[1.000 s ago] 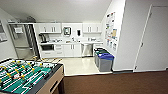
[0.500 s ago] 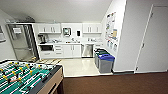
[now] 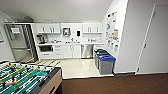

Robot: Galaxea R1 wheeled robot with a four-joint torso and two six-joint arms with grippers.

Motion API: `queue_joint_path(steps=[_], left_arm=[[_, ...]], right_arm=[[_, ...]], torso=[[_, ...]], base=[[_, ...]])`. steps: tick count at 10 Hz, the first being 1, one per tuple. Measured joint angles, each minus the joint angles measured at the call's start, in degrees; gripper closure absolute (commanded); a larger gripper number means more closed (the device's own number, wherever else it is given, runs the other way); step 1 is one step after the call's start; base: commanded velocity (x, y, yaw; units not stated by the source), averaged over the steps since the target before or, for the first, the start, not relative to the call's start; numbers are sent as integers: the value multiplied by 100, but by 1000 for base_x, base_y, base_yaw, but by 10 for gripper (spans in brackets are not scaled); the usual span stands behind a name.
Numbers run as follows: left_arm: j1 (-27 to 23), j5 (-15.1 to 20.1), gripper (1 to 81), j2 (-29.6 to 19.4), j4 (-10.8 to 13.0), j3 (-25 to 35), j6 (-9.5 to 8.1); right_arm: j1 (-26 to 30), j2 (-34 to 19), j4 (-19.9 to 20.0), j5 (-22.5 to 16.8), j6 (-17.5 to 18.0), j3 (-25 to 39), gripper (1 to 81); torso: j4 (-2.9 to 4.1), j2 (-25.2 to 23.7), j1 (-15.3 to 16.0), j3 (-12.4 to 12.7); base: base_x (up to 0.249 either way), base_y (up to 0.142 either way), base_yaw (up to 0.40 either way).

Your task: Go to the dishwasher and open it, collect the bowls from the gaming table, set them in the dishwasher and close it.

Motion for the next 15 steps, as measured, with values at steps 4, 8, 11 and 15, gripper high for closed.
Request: queue_joint_path(steps=[4,8,11,15], left_arm=[[-2,0,10,0,0,0,0],[11,-11,10,-2,0,0,0],[11,-10,10,-5,0,0,0],[13,-10,10,-2,0,5,0]], right_arm=[[0,62,0,0,0,-63,10],[30,63,0,6,0,-65,10],[15,63,-1,0,0,-65,10],[30,62,0,2,0,-65,10]], torso=[[0,0,0,0],[0,0,2,-2],[0,0,2,-2],[0,0,2,0]], base=[[132,0,0],[134,0,0],[140,0,0],[148,0,0]])
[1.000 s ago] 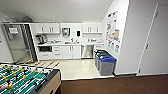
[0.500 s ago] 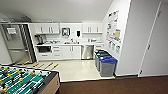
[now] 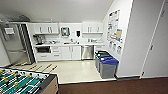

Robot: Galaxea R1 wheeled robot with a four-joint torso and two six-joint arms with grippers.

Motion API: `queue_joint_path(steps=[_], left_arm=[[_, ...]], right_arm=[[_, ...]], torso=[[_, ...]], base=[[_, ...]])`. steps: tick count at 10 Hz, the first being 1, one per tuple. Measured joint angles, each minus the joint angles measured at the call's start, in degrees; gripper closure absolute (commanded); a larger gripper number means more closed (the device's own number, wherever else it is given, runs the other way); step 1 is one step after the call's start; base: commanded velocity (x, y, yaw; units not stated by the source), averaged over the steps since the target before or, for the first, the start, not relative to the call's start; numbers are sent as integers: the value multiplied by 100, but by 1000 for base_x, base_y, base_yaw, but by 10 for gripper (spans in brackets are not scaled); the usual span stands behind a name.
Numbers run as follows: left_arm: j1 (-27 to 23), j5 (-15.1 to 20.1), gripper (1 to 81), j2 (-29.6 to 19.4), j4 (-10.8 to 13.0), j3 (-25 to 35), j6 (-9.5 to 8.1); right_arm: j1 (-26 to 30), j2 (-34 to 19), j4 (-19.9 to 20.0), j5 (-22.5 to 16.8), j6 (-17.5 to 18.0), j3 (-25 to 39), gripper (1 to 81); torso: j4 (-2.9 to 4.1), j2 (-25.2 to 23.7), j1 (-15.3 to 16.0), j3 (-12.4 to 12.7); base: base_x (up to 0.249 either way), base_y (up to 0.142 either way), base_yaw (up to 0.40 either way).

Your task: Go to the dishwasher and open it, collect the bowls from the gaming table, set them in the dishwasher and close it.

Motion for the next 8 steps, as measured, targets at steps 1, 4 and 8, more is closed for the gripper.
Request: queue_joint_path(steps=[1,4,8], left_arm=[[0,0,10,-2,0,0,0],[0,-1,10,-6,0,0,0],[0,0,10,-2,0,0,0]], right_arm=[[-5,1,-1,-2,-2,0,10],[-2,4,-1,-2,0,0,10],[-2,0,-1,-2,0,0,10]], torso=[[0,0,0,0],[0,0,0,0],[0,0,0,0]], base=[[148,0,0],[147,0,0],[129,0,0]])
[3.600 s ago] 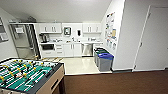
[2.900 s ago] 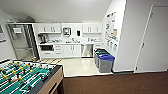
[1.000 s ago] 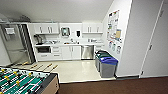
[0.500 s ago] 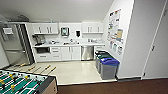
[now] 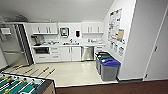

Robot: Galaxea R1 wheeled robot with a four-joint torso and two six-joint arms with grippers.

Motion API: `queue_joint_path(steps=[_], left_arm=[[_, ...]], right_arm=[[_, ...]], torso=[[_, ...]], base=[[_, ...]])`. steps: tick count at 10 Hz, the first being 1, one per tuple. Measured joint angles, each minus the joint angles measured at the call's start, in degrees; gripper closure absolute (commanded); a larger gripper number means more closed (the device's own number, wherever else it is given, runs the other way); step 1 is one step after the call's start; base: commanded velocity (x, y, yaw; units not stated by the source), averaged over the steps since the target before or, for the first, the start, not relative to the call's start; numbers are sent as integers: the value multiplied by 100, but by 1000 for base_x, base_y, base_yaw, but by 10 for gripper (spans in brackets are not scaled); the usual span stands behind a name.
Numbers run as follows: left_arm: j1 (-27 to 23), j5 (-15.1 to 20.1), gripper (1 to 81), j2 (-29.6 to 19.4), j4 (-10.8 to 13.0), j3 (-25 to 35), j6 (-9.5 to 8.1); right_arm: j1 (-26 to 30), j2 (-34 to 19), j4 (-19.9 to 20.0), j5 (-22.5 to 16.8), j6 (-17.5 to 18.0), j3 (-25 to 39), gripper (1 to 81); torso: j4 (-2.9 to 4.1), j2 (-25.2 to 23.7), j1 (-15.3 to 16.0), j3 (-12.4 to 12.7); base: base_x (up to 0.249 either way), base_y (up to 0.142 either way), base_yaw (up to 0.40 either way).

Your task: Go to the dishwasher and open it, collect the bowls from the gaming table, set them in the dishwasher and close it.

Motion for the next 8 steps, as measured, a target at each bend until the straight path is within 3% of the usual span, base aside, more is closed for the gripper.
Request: queue_joint_path(steps=[3,8], left_arm=[[-2,-4,10,-2,-2,0,0],[-2,2,10,0,-2,4,0]], right_arm=[[2,1,0,2,-2,0,10],[2,0,-2,2,-2,0,10]], torso=[[0,0,0,-2],[0,0,0,-2]], base=[[114,0,0],[100,64,0]])
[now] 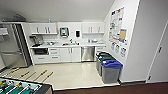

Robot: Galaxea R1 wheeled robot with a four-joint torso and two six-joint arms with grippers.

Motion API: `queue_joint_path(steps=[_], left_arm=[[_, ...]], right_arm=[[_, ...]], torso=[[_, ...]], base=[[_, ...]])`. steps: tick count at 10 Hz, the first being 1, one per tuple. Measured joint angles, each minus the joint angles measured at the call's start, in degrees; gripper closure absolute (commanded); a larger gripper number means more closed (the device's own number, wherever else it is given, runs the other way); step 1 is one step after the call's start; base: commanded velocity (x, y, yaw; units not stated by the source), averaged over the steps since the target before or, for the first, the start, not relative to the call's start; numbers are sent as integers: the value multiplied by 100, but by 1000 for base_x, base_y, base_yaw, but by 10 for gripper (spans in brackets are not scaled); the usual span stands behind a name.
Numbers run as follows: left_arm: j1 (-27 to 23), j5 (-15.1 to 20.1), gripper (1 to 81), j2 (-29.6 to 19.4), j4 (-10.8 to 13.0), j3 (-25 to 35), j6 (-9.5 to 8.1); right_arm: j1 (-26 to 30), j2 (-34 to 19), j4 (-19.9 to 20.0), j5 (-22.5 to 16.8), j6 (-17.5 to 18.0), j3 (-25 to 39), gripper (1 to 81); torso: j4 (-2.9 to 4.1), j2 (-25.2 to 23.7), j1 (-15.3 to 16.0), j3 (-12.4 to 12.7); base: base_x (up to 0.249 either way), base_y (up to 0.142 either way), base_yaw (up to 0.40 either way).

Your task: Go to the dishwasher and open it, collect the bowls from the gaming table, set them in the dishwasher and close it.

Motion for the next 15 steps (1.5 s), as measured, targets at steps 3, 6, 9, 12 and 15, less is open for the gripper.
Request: queue_joint_path(steps=[3,6,9,12,15], left_arm=[[0,2,10,-13,0,2,0],[0,2,10,-15,0,2,0],[0,5,10,-11,0,2,0],[0,5,10,-11,0,2,0],[2,2,10,-11,2,2,0]], right_arm=[[1,12,-13,-5,0,0,10],[4,22,-13,-7,0,0,10],[15,30,-16,-16,-1,0,10],[17,26,-16,-9,-1,0,10],[17,23,-16,-11,0,0,10]], torso=[[0,0,0,0],[0,0,0,0],[0,0,0,0],[0,0,0,0],[0,0,0,0]], base=[[99,67,0],[99,22,0],[99,0,0],[99,0,0],[99,0,0]])
